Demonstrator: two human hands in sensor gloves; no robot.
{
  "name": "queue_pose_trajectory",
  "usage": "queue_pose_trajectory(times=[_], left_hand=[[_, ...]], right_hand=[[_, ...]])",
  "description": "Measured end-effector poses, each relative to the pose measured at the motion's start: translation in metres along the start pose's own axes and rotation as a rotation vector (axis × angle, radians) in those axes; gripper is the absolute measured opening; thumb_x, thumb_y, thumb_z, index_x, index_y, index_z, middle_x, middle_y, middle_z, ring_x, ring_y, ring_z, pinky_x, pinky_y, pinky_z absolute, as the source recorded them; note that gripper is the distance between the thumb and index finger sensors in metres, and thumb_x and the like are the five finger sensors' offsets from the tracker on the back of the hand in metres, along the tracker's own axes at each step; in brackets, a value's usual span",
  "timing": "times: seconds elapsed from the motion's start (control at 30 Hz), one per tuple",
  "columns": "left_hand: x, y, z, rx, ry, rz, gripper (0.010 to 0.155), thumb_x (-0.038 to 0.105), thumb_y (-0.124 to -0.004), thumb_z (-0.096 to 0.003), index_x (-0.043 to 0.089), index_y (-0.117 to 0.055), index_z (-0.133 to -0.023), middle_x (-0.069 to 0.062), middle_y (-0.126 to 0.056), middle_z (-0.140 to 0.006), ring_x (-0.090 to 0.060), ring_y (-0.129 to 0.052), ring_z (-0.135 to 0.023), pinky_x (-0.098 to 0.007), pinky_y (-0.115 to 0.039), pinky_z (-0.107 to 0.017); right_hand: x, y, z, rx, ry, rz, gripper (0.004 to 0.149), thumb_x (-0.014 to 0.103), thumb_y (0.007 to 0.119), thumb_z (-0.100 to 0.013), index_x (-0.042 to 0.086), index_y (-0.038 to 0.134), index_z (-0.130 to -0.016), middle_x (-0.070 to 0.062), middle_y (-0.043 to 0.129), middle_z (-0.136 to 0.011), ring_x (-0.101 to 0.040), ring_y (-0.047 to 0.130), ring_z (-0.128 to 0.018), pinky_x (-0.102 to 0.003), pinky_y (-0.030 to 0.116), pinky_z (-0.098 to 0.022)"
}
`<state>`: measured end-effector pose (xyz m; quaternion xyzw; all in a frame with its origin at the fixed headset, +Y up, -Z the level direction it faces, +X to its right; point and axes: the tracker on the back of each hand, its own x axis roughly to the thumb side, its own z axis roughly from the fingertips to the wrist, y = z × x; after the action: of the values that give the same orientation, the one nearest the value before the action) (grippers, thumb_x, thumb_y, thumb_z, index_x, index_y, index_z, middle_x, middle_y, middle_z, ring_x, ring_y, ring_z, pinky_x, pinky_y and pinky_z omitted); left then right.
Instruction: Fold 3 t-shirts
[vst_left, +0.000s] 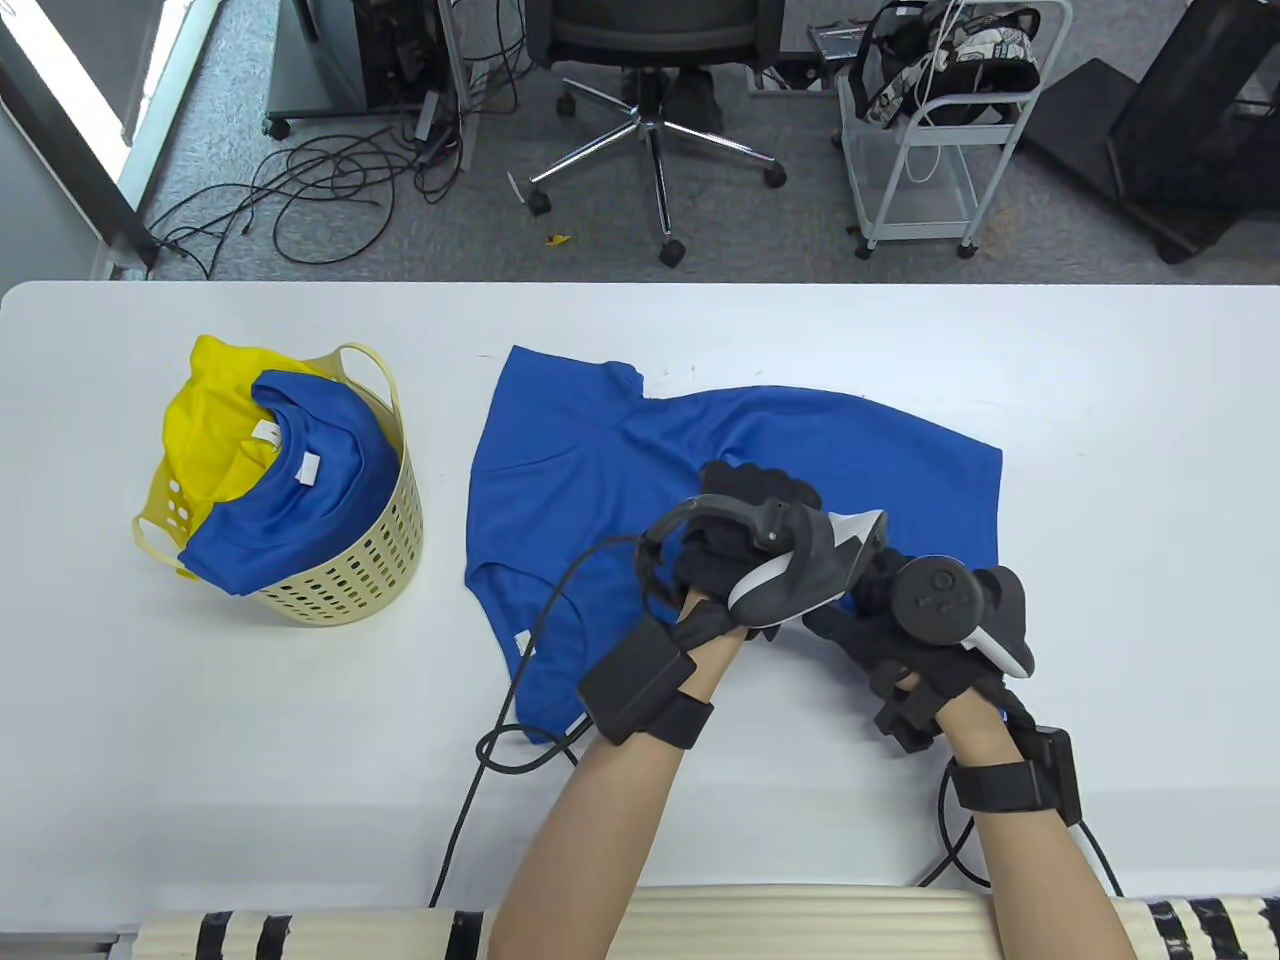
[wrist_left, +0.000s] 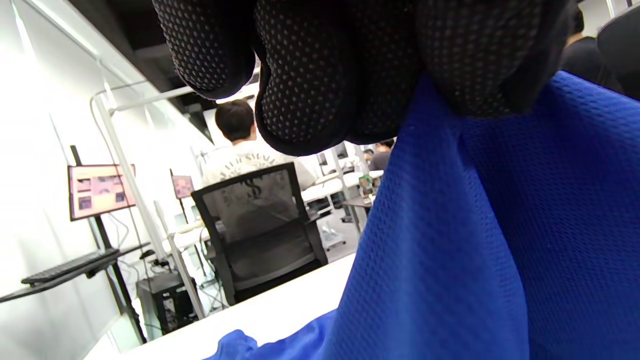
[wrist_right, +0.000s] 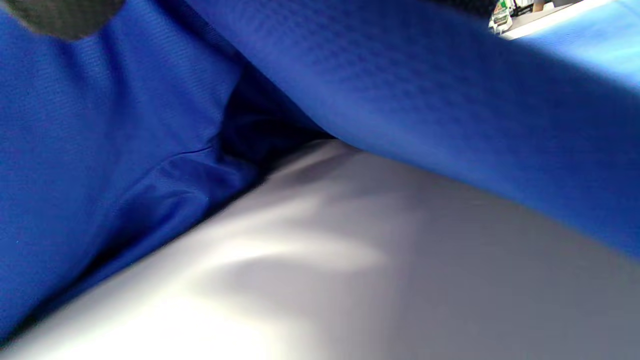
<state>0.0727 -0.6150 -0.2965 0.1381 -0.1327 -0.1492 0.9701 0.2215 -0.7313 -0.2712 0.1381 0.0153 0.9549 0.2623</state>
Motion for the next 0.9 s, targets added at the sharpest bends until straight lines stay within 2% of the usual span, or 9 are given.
queue_pose_trajectory(times=[0.17, 0.33, 0.47, 0.53, 0.7, 0.8, 0.9], left_hand=[[0.011, 0.025, -0.018, 0.008, 0.013, 0.020, 0.040, 0.048, -0.091, -0.0311, 0.032, -0.092, -0.068, 0.004, -0.101, -0.057, -0.010, -0.104, -0.045, -0.040, -0.080, -0.056], [0.027, 0.041, -0.025, 0.007, 0.025, 0.046, 0.041, 0.049, -0.091, -0.0313, 0.031, -0.092, -0.068, 0.004, -0.101, -0.055, -0.009, -0.104, -0.042, -0.040, -0.080, -0.056], [0.032, 0.049, -0.026, 0.021, 0.059, 0.075, 0.040, 0.049, -0.092, -0.0320, 0.031, -0.092, -0.068, 0.004, -0.101, -0.054, -0.010, -0.104, -0.042, -0.040, -0.081, -0.055], [0.032, 0.052, -0.026, 0.029, 0.072, 0.078, 0.040, 0.049, -0.091, -0.0322, 0.030, -0.092, -0.068, 0.004, -0.102, -0.054, -0.009, -0.104, -0.041, -0.040, -0.081, -0.055], [0.021, 0.059, -0.023, 0.051, 0.107, 0.061, 0.040, 0.050, -0.091, -0.0326, 0.031, -0.092, -0.068, 0.004, -0.102, -0.053, -0.009, -0.104, -0.040, -0.040, -0.081, -0.054], [0.003, 0.062, -0.021, 0.049, 0.151, 0.057, 0.040, 0.050, -0.091, -0.0331, 0.030, -0.092, -0.068, 0.004, -0.101, -0.053, -0.009, -0.104, -0.040, -0.040, -0.081, -0.054], [-0.021, 0.063, -0.017, 0.045, 0.212, 0.047, 0.040, 0.050, -0.090, -0.0337, 0.031, -0.091, -0.068, 0.005, -0.101, -0.052, -0.008, -0.104, -0.040, -0.040, -0.081, -0.054]], right_hand=[[0.008, -0.003, 0.003, -0.060, 0.001, -0.012, 0.069, 0.051, 0.066, -0.042, 0.017, 0.047, -0.099, -0.016, 0.063, -0.093, -0.039, 0.071, -0.076, -0.059, 0.057, -0.061], [0.016, -0.005, 0.008, -0.080, -0.013, -0.055, 0.089, 0.066, 0.063, -0.034, 0.009, 0.040, -0.099, -0.020, 0.058, -0.095, -0.040, 0.068, -0.078, -0.061, 0.055, -0.061], [0.023, -0.006, 0.013, -0.169, 0.029, -0.069, 0.096, 0.069, 0.070, -0.031, 0.007, 0.042, -0.099, -0.020, 0.060, -0.095, -0.040, 0.070, -0.077, -0.062, 0.056, -0.061], [0.027, -0.004, 0.013, -0.206, 0.071, -0.017, 0.089, 0.062, 0.077, -0.035, 0.008, 0.045, -0.098, -0.019, 0.064, -0.093, -0.039, 0.073, -0.075, -0.062, 0.058, -0.060], [0.027, 0.002, 0.013, -0.230, 0.134, 0.040, 0.063, 0.043, 0.079, -0.042, 0.012, 0.059, -0.094, -0.013, 0.077, -0.084, -0.033, 0.084, -0.066, -0.061, 0.064, -0.058], [0.020, 0.004, 0.011, -0.223, 0.172, 0.062, 0.051, 0.039, 0.079, -0.043, 0.016, 0.070, -0.088, -0.010, 0.084, -0.077, -0.031, 0.088, -0.060, -0.060, 0.067, -0.055], [0.013, 0.007, 0.009, -0.186, 0.208, 0.081, 0.046, 0.039, 0.079, -0.043, 0.018, 0.074, -0.084, -0.009, 0.085, -0.076, -0.031, 0.088, -0.059, -0.059, 0.067, -0.055]])
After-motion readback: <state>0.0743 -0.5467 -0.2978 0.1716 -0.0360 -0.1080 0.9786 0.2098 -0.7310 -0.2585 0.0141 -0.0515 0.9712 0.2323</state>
